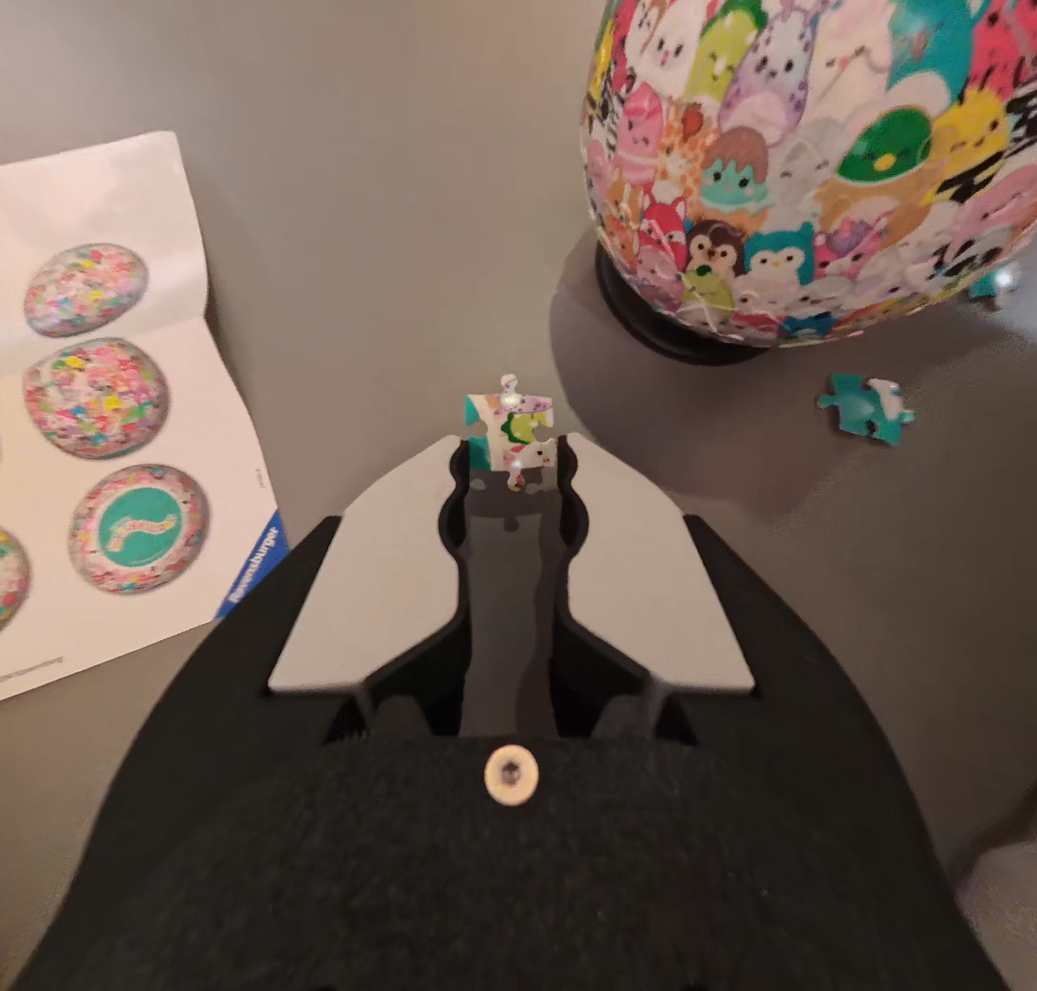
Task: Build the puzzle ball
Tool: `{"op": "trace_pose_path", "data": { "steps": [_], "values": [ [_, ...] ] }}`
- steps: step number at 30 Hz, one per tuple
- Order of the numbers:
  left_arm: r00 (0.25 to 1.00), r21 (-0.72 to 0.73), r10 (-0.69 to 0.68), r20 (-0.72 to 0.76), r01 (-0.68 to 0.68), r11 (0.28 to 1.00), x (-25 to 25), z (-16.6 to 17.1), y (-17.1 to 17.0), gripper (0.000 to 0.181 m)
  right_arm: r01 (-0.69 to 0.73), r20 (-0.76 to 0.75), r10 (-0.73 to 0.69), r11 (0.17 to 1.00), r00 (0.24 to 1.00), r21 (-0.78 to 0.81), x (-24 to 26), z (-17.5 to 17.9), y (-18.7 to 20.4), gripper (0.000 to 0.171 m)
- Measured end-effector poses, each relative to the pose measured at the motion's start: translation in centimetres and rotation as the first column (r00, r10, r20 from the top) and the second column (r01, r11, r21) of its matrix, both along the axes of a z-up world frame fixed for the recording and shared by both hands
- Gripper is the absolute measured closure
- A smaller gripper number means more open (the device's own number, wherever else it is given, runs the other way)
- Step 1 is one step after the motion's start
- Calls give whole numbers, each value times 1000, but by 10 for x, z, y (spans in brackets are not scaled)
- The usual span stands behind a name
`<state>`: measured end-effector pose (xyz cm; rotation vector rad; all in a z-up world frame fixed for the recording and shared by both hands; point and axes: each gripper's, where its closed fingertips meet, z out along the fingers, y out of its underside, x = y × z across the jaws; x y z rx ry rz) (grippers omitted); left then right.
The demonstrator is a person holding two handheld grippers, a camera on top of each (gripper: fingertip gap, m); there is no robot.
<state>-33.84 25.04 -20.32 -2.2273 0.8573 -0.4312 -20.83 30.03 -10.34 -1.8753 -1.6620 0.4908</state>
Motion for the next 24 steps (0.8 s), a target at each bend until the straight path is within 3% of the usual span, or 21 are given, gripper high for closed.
{"op": "trace_pose_path", "data": {
  "steps": [6, 9, 17, 20, 24],
  "values": [
    [995, -53, 22, 101, -17, 998, -8, 1, -3, 152, -30, 44, 33, 998, 998, -64, -4, -19, 4, 129],
    [996, -47, 28, 85, -24, 999, -12, 2, -3, 152, -58, 35, 61, 994, 998, -97, -8, -22, -1, 141],
    [993, -55, 20, 118, -14, 998, -8, 5, -5, 152, -62, 51, 69, 991, 996, -115, -8, -25, 0, 143],
    [992, -49, 18, 125, -12, 999, -6, 8, -5, 152, -47, 86, 53, 996, 995, -75, -7, -24, 9, 125],
    [992, -51, 16, 125, -10, 999, -6, 7, -5, 152, -93, 77, 101, 990, 992, -110, -6, -11, 9, 129]
  ]
}}
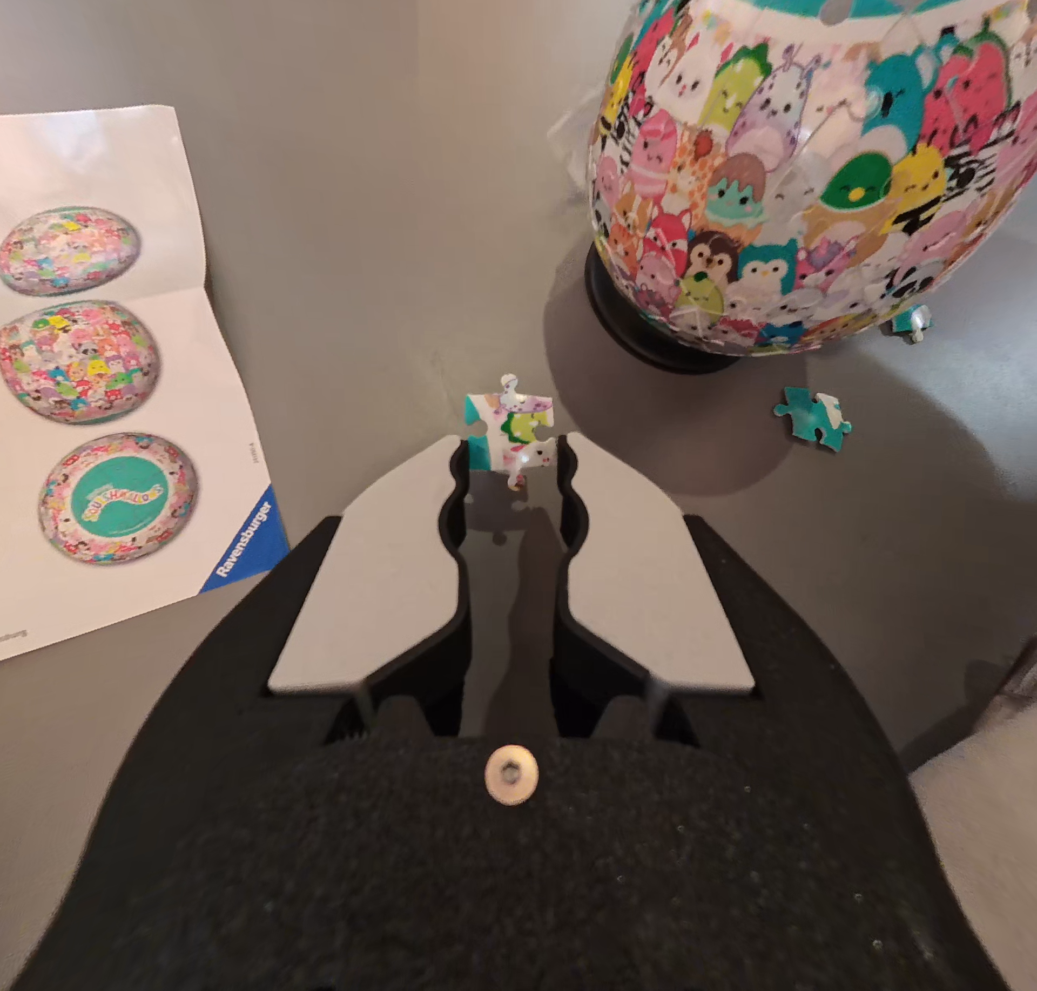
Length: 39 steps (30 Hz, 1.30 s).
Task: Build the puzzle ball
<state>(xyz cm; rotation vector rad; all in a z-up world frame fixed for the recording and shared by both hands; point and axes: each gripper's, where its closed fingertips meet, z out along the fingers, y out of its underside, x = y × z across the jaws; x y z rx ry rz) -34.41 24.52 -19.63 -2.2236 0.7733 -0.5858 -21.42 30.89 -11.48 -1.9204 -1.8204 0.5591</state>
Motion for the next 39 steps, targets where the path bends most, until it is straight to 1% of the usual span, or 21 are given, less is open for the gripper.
{"op": "trace_pose_path", "data": {
  "steps": [4, 7, 10, 11, 13, 15, 17, 19, 21, 23, 24, 25, 26, 28, 29, 30, 32, 33, 36, 37, 39],
  "values": [
    [1000, 13, 16, -20, -15, 1000, -6, -2, 1, 152, 2, -18, -2, 1000, 1000, -1, 8, 13, 10, 129],
    [1000, -2, 27, -14, -27, 1000, -11, -6, 2, 152, 91, -85, -90, 996, 992, 4, 26, 18, 28, 130],
    [1000, -48, 2, 11, -2, 999, -7, -10, 2, 152, 241, -101, -235, 970, 967, 45, 62, -7, 59, 130],
    [1000, -78, -16, 9, 16, 997, -4, -13, 1, 152, 253, -112, -253, 967, 961, -9, 66, -18, 55, 130],
    [998, -139, -62, 16, 63, 988, 4, -20, -2, 152, 232, -207, -263, 959, 942, -162, 61, -31, 35, 130],
    [992, -184, -109, 56, 118, 976, 15, -22, -7, 152, 159, -296, -249, 942, 922, -295, 58, -37, 6, 125],
    [990, -193, -132, 50, 139, 971, 20, -23, -8, 152, 91, -361, -240, 919, 901, -384, 59, -36, -18, 108],
    [984, -206, -174, 39, 178, 962, 23, -23, -10, 152, 45, -460, -238, 919, 855, -392, 55, -16, -23, 103],
    [983, -224, -182, 19, 181, 958, 22, -24, -7, 152, -13, -547, -206, 929, 812, -369, 45, 12, -17, 95],
    [984, -228, -178, -5, 173, 958, 19, -24, -5, 152, -21, -569, -151, 958, 809, -285, 30, 32, 1, 110],
    [985, -224, -170, -24, 160, 961, 16, -24, -3, 150, -33, -557, -111, 970, 823, -242, 22, 38, 9, 114],
    [987, -213, -154, -38, 143, 967, 14, -22, -2, 144, -59, -525, -55, 978, 849, -199, 15, 41, 13, 122],
    [990, -197, -136, -37, 126, 972, 12, -18, -1, 140, -71, -477, -7, 987, 879, -146, 8, 40, 20, 135],
    [994, -155, -107, 1, 106, 982, 13, -4, -2, 138, -118, -388, 76, 989, 919, -84, -4, 37, 25, 139],
    [995, -135, -95, 17, 96, 986, 14, 2, -2, 137, -170, -360, 125, 981, 924, -96, -9, 36, 21, 148],
    [997, -111, -73, 22, 75, 991, 12, 7, -2, 137, -205, -336, 156, 972, 929, -114, -13, 35, 21, 167],
    [999, -42, 6, 49, -4, 999, 5, 17, 5, 145, -227, -285, 169, 956, 944, -185, -22, 30, 22, 171],
    [995, -16, 31, 96, -29, 999, 5, 24, 6, 149, -230, -265, 172, 951, 949, -205, -27, 27, 24, 171],
    [968, 45, 48, 247, -61, 997, 12, 39, 8, 156, -302, -237, 233, 898, 943, -320, -34, 16, 14, 171],
    [961, 49, 44, 274, -60, 997, 14, 40, 8, 156, -318, -221, 248, 868, 943, -382, -35, 11, 9, 171],
    [961, 29, 10, 277, -19, 999, 18, 38, 3, 157, -318, -180, 264, 842, 947, -435, -36, -1, 10, 171]
  ]
}}
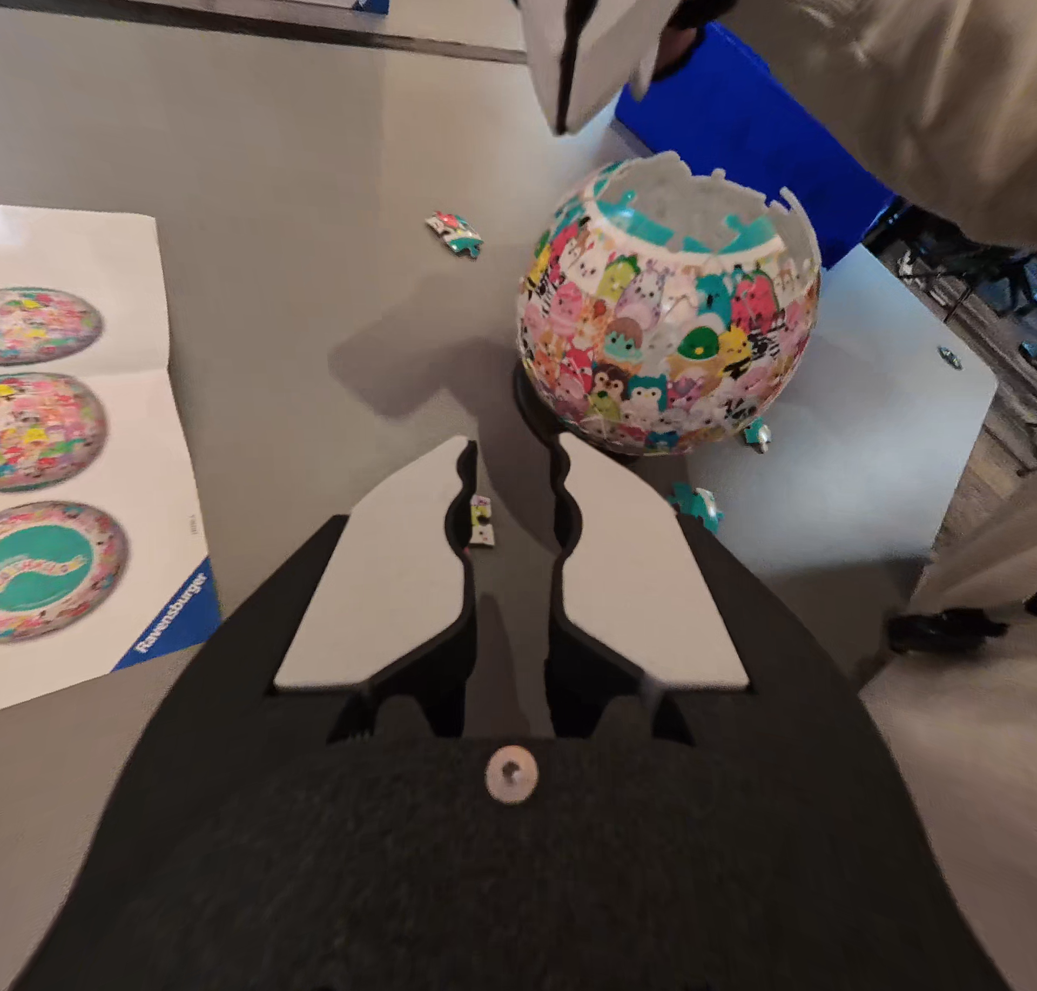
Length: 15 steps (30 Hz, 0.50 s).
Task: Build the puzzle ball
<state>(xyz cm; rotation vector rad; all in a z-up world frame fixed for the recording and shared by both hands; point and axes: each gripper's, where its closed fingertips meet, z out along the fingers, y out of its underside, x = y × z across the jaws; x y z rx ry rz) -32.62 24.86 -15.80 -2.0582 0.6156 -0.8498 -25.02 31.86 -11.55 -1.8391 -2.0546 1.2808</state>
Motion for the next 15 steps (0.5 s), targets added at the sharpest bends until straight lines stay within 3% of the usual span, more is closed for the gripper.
{"op": "trace_pose_path", "data": {
  "steps": [6, 15],
  "values": [
    [991, 39, -24, -133, 29, 999, -2, -13, -2, 158, -45, 4, 45, 996, 999, -78, -6, -6, -4, 171],
    [997, 9, -27, -69, 28, 1000, -2, -8, -3, 158, -98, 48, 100, 994, 994, -54, -6, -18, -9, 171]
  ]
}}
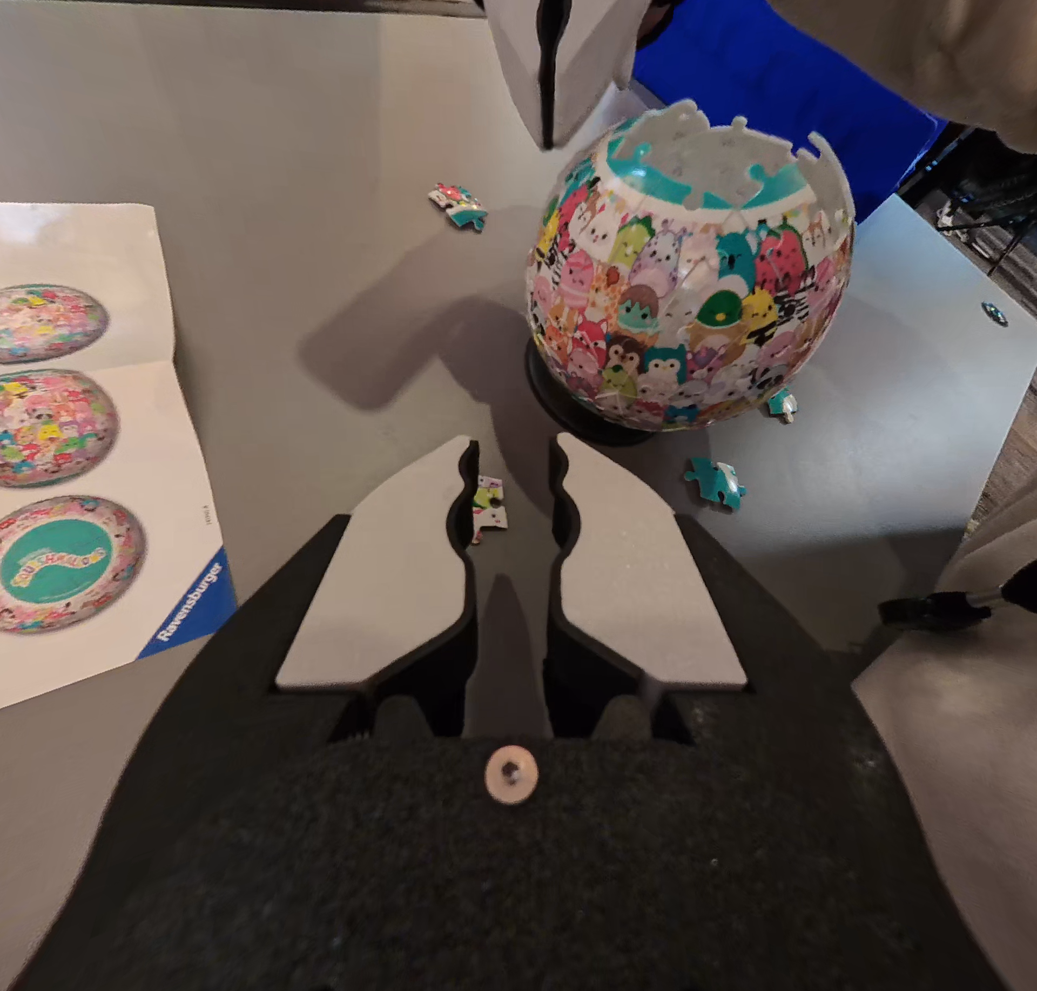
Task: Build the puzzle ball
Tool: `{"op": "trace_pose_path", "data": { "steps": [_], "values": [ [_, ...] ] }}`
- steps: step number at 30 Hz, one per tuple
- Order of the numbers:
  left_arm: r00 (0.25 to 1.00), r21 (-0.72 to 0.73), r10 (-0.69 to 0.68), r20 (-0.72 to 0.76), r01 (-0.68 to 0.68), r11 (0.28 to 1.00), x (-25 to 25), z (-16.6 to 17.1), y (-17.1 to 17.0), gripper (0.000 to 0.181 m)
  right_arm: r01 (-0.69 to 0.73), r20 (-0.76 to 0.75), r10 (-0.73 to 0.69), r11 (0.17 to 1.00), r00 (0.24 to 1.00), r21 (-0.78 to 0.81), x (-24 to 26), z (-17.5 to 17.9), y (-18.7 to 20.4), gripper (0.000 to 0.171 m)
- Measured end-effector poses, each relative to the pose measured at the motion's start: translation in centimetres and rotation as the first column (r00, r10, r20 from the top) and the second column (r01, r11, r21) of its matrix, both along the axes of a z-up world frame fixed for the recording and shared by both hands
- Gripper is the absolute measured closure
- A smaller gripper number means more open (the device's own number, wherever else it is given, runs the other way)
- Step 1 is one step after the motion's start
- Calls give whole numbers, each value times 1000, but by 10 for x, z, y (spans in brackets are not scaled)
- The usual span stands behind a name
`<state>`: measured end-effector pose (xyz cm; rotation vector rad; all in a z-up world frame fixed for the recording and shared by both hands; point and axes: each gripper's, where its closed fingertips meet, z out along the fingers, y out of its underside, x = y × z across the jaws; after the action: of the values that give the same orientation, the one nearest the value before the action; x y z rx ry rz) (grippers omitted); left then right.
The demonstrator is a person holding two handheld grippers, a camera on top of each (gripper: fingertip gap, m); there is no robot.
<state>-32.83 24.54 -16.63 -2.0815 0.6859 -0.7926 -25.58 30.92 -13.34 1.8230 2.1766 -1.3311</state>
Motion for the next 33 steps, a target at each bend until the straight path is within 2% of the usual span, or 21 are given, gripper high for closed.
{"op": "trace_pose_path", "data": {
  "steps": [3, 10, 15, 19, 24, 30, 33],
  "values": [
    [1000, 0, 7, 5, -7, 1000, -2, 1, 0, 158, 24, -29, -24, 1000, 999, -1, -5, 6, 5, 171],
    [1000, -1, 6, -14, -6, 1000, -3, 0, -1, 159, -39, 4, 39, 999, 999, 2, -3, -3, -9, 171],
    [1000, 5, 12, -13, -12, 1000, -4, 2, 0, 159, 6, -40, -5, 1000, 999, 13, -7, 10, 3, 171],
    [1000, -1, 7, -9, -7, 1000, -3, 1, -1, 159, -42, 41, 40, 999, 998, 34, 6, -4, -3, 171],
    [1000, 4, 5, -9, -5, 1000, -3, 3, -1, 159, 32, -6, -32, 999, 999, 14, 5, 3, 8, 171],
    [1000, 2, 5, -6, -5, 1000, -2, 3, -1, 159, -11, 33, 10, 1000, 999, 25, 12, -10, -2, 171],
    [1000, 5, 6, -7, -6, 1000, -3, 4, -1, 159, 29, -5, -29, 999, 1000, 28, 7, -3, 6, 171]
  ]
}}
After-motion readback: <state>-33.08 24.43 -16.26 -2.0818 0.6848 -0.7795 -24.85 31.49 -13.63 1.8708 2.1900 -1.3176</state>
